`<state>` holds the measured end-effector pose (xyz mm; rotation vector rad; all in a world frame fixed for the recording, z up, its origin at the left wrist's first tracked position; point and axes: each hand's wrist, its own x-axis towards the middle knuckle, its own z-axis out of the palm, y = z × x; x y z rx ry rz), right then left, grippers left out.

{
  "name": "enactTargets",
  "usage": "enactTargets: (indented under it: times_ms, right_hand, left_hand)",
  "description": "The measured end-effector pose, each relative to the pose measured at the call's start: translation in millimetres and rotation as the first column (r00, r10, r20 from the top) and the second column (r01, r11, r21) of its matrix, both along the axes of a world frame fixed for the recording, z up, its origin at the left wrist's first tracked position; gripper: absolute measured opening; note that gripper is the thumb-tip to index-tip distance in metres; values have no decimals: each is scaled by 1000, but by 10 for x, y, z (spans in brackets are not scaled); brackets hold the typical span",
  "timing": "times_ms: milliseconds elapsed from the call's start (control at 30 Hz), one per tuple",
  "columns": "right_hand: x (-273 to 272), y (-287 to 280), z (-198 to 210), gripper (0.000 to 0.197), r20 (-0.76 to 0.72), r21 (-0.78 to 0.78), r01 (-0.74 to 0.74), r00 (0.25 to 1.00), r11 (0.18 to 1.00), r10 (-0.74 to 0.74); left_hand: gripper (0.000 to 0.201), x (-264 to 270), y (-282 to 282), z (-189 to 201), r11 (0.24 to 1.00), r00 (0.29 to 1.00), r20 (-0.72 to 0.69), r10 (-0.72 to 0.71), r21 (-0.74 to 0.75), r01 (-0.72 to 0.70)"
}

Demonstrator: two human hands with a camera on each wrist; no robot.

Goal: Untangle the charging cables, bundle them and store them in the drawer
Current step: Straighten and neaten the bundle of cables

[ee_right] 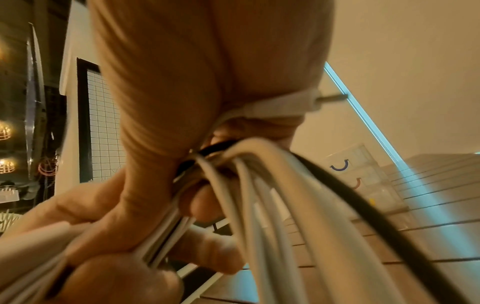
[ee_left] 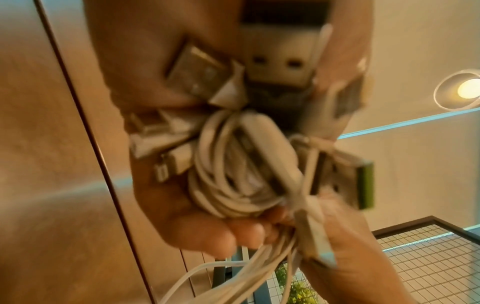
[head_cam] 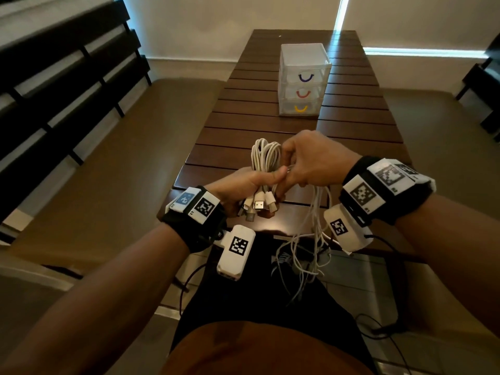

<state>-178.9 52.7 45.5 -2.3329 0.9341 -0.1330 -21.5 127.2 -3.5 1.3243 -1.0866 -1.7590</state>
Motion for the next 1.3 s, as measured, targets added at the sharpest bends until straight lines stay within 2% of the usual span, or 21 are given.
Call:
enactTargets:
  times_ms: [100, 233, 333, 400, 500, 567, 667, 733, 800, 867, 933, 1000, 1067, 1133, 1200, 1267, 1300]
  right_hand:
    - [18, -28, 17, 40, 2, -10, 75, 997, 997, -75]
    - [-35, -44, 52, 59, -65, 96, 44, 997, 994, -38]
    - [-92, -43, 35, 58, -137, 22, 15, 991, 1000, -12]
    - [-108, -41, -17, 49, -189, -104, 7, 982, 995, -26]
    - [-153, -19, -95, 19, -205, -218, -29, 979, 976, -17]
    - [-188, 1, -127, 18, -137, -255, -20, 990, 967, -16]
    - [-174, 21, -180, 24, 38, -412, -25, 998, 911, 45]
    - [-150, 6, -226, 27, 200, -459, 6, 975, 888, 97]
    - [-97, -3, -233, 28, 354, -452, 55, 927, 890, 122]
    - [-39, 13, -220, 31, 499, -392, 158, 864, 906, 65]
    - [2, 50, -213, 27, 626, -241, 231, 779, 943, -31]
    - [25, 106, -211, 17, 707, -53, 243, 694, 968, -136]
    - [18, 136, -191, 7, 761, 74, 208, 620, 975, -190]
    - [4, 145, -146, 17, 774, 64, 195, 610, 979, -172]
    - [11, 166, -113, 20, 765, 55, 174, 625, 983, -153]
    - [27, 186, -102, 21, 753, 74, 172, 636, 982, -168]
    - [34, 197, -100, 22, 747, 88, 174, 640, 981, -180]
  left_hand:
    - [39, -40, 6, -12, 999, 998, -40, -53, 5, 53]
    - [24, -74, -12, -2, 997, 982, 180, -55, -35, 62]
    - [13, -67, -19, 0, 998, 949, 316, 18, -61, 2]
    - [9, -64, -34, -35, 995, 934, 349, 72, -95, -41]
    - [7, -92, -16, -65, 985, 948, 280, 149, -128, -117]
    - [13, -85, -8, -66, 977, 951, 233, 202, -115, -180]
    - [16, -32, 1, -4, 978, 966, 152, 209, -42, -205]
    - [17, 7, -8, 30, 996, 995, 40, 88, 3, -88]
    - [24, 9, -24, 74, 998, 992, -123, -39, 38, 44]
    - [27, -22, -53, 127, 995, 980, -179, -87, 35, 95]
    - [15, -82, -70, 189, 994, 977, -182, -109, -14, 108]
    - [9, -120, -106, 221, 992, 977, -169, -127, -48, 121]
    - [18, -140, -135, 229, 987, 978, -142, -156, -61, 149]
    - [37, -159, -152, 228, 981, 969, -150, -194, -42, 190]
    - [26, -194, -151, 250, 979, 974, -109, -201, -47, 196]
    - [11, -219, -161, 276, 981, 982, 26, -189, -50, 190]
    - [11, -235, -150, 286, 982, 981, 78, -179, -54, 184]
